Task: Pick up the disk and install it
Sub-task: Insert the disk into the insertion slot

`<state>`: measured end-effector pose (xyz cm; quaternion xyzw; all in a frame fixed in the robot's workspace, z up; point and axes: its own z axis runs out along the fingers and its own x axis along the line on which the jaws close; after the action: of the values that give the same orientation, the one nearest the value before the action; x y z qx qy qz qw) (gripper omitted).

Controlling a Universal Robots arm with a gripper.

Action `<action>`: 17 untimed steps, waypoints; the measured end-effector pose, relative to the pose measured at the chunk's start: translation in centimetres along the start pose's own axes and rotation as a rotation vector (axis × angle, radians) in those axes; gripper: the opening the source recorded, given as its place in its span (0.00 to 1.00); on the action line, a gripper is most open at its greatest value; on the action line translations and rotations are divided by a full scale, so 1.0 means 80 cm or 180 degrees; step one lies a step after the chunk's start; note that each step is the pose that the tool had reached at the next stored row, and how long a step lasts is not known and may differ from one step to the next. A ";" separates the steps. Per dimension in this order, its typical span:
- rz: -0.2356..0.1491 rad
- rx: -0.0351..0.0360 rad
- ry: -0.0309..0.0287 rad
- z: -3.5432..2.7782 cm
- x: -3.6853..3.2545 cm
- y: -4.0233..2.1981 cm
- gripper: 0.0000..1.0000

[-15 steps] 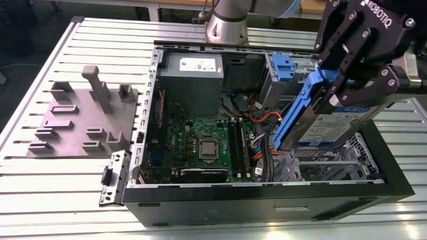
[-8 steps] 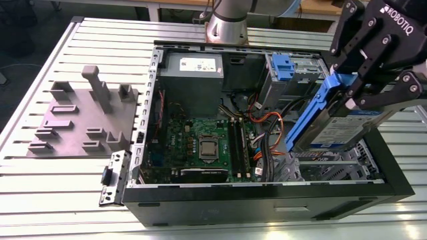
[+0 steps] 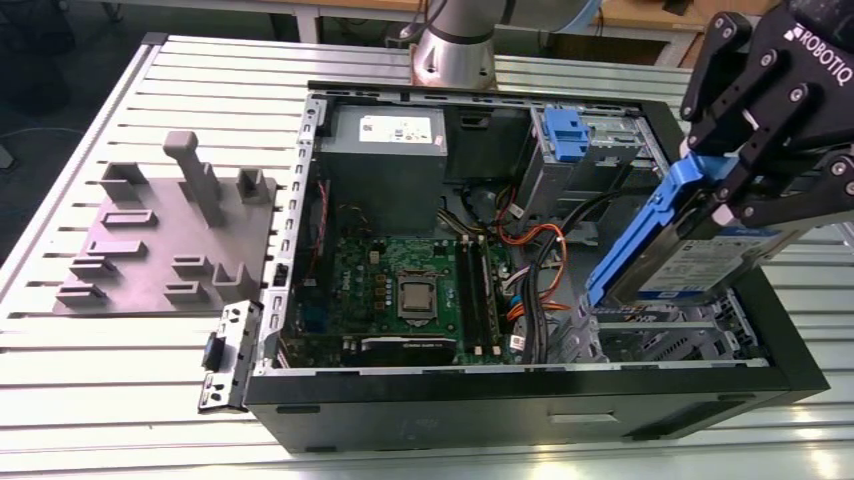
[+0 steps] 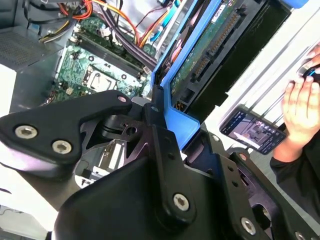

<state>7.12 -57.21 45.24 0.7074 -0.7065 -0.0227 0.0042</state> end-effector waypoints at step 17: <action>0.0000 0.0000 0.0000 0.0155 0.0008 -0.0130 0.37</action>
<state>8.11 -57.24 43.96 0.7073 -0.7065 -0.0227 0.0042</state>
